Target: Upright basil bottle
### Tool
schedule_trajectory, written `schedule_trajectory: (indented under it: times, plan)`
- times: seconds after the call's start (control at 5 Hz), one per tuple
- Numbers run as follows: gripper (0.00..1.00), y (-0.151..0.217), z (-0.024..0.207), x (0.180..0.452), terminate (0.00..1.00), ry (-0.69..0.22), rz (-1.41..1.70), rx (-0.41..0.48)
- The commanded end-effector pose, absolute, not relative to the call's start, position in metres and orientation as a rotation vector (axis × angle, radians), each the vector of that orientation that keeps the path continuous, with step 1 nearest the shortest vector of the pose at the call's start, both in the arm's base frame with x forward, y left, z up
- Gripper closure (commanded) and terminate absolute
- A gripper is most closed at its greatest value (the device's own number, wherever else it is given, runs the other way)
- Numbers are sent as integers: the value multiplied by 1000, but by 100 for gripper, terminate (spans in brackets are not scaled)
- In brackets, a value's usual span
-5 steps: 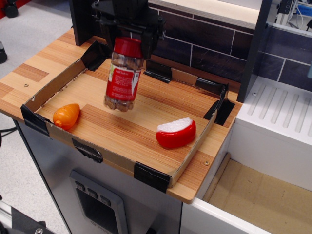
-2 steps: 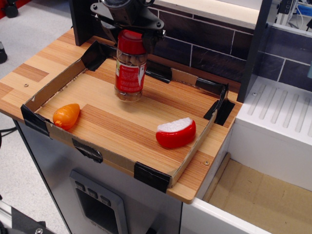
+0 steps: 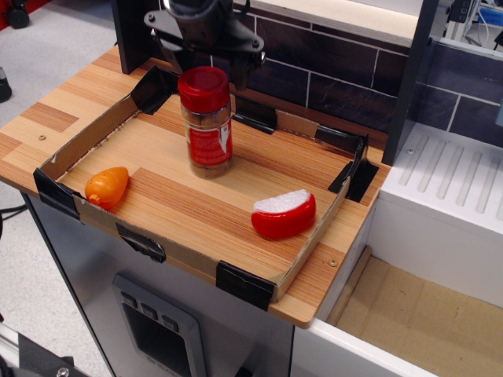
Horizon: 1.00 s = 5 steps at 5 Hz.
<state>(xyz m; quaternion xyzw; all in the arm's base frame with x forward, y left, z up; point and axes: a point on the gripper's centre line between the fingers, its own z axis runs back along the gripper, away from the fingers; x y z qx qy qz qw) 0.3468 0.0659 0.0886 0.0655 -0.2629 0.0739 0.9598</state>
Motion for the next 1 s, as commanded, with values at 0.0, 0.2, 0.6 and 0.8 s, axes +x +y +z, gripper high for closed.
schedule_trajectory:
  times: [0.0, 0.2, 0.6, 0.8]
  plan:
    - [0, 72, 116, 350, 0, -522, 175, 134]
    - [0, 72, 149, 356, 0, -513, 253, 146]
    - [0, 75, 167, 366, 0, -462, 304, 159]
    - [0, 75, 167, 366, 100, -462, 304, 159]
